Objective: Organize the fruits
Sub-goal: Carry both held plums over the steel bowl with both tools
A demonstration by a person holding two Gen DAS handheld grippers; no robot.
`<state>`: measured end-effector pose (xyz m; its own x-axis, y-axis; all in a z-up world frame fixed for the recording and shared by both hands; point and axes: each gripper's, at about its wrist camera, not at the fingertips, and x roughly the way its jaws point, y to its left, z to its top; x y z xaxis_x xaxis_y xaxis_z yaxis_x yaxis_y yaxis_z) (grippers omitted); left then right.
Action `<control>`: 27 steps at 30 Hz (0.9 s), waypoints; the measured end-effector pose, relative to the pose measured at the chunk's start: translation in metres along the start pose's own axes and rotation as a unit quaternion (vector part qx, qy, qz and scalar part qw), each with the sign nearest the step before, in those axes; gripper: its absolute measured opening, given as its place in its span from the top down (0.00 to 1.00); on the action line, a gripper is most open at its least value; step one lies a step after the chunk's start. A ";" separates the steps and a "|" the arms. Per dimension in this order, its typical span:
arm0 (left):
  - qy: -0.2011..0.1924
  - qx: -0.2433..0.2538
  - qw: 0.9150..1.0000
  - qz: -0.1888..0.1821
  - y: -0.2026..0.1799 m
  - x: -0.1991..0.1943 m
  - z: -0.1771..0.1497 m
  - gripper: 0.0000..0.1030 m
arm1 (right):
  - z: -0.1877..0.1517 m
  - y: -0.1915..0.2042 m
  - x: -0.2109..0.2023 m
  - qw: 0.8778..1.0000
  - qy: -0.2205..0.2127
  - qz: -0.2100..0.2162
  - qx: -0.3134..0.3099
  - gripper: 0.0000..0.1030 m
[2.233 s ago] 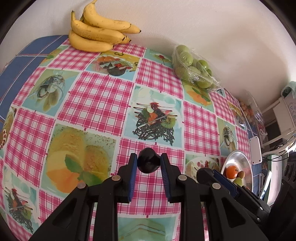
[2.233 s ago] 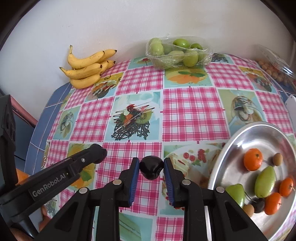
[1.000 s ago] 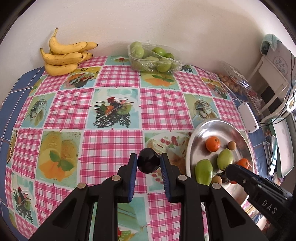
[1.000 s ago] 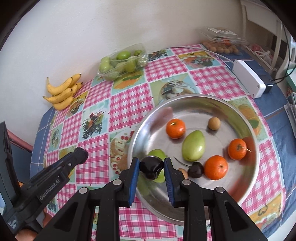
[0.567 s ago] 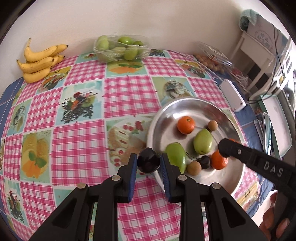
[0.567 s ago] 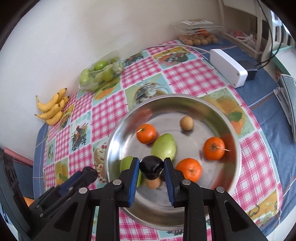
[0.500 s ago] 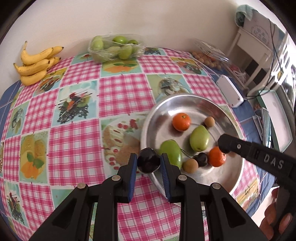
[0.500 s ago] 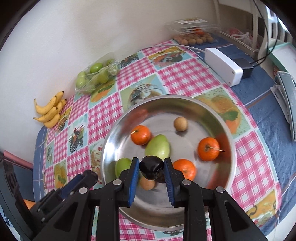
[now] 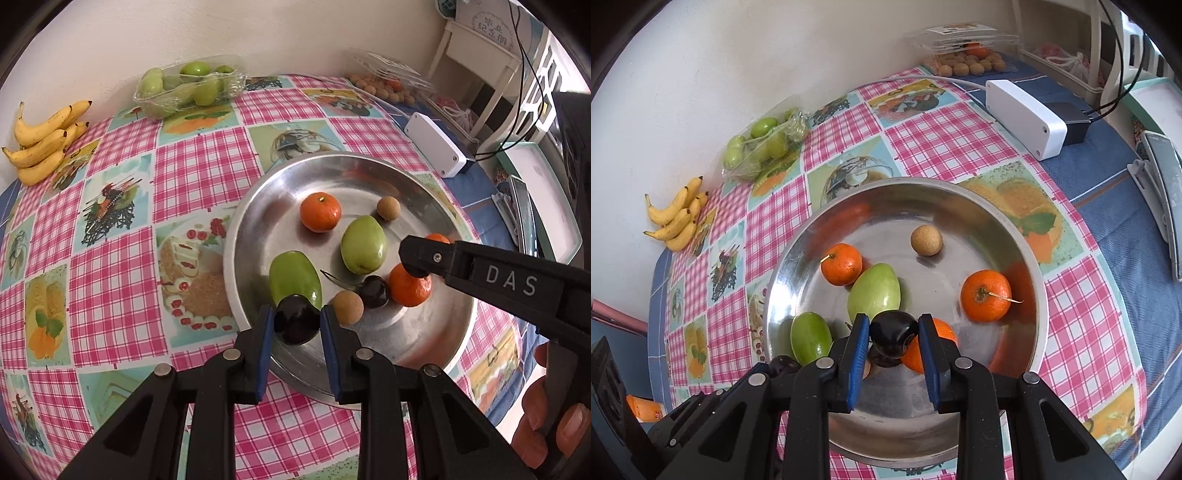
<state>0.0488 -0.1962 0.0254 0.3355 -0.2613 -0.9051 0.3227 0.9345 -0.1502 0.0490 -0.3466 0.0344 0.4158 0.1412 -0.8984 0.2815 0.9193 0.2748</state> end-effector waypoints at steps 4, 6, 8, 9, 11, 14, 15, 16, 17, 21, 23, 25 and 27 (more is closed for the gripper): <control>0.005 0.003 1.000 -0.001 -0.002 0.003 -0.001 0.74 | -0.001 0.006 0.001 1.000 0.004 -0.001 -0.011 0.71; 0.006 0.004 1.000 -0.003 -0.003 0.003 -0.001 0.74 | -0.001 0.007 0.002 1.000 0.006 -0.002 -0.014 0.71; 0.006 0.004 1.000 -0.003 -0.003 0.003 -0.002 0.74 | -0.002 0.008 0.003 1.000 0.009 -0.004 -0.017 0.71; 0.006 0.004 1.000 -0.004 -0.003 0.004 -0.001 0.74 | -0.001 0.007 0.004 1.000 0.010 -0.005 -0.018 0.71; 0.007 0.003 1.000 -0.004 -0.004 0.004 -0.002 0.74 | -0.002 0.008 0.004 1.000 0.012 -0.007 -0.019 0.71; 0.009 0.006 1.000 -0.005 -0.004 0.004 -0.002 0.74 | -0.002 0.009 0.004 1.000 0.013 -0.008 -0.023 0.71; 0.009 0.007 1.000 -0.006 -0.005 0.004 -0.002 0.74 | -0.002 0.010 0.004 1.000 0.014 -0.009 -0.025 0.71; 0.010 0.009 1.000 -0.007 -0.006 0.003 -0.002 0.74 | -0.002 0.011 0.004 0.999 0.015 -0.010 -0.028 0.71; 0.010 0.013 1.000 -0.007 -0.008 0.003 -0.003 0.74 | -0.002 0.012 0.005 0.999 0.017 -0.011 -0.031 0.71; 0.013 0.022 1.000 -0.006 -0.014 0.005 -0.004 0.74 | -0.004 0.016 0.008 0.999 0.023 -0.013 -0.040 0.71; 0.017 0.024 1.000 -0.007 -0.014 0.008 -0.005 0.74 | -0.005 0.017 0.009 0.999 0.027 -0.013 -0.041 0.71; 0.019 0.022 1.000 -0.007 -0.014 0.009 -0.005 0.74 | -0.006 0.017 0.011 0.998 0.032 -0.015 -0.042 0.71; 0.020 0.022 1.000 -0.008 -0.013 0.009 -0.005 0.74 | -0.006 0.017 0.013 0.998 0.036 -0.016 -0.043 0.71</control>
<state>0.0428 -0.2094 0.0169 0.2949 -0.2648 -0.9181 0.3661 0.9188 -0.1474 0.0539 -0.3269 0.0254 0.3444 0.1351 -0.9290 0.2164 0.9515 0.2186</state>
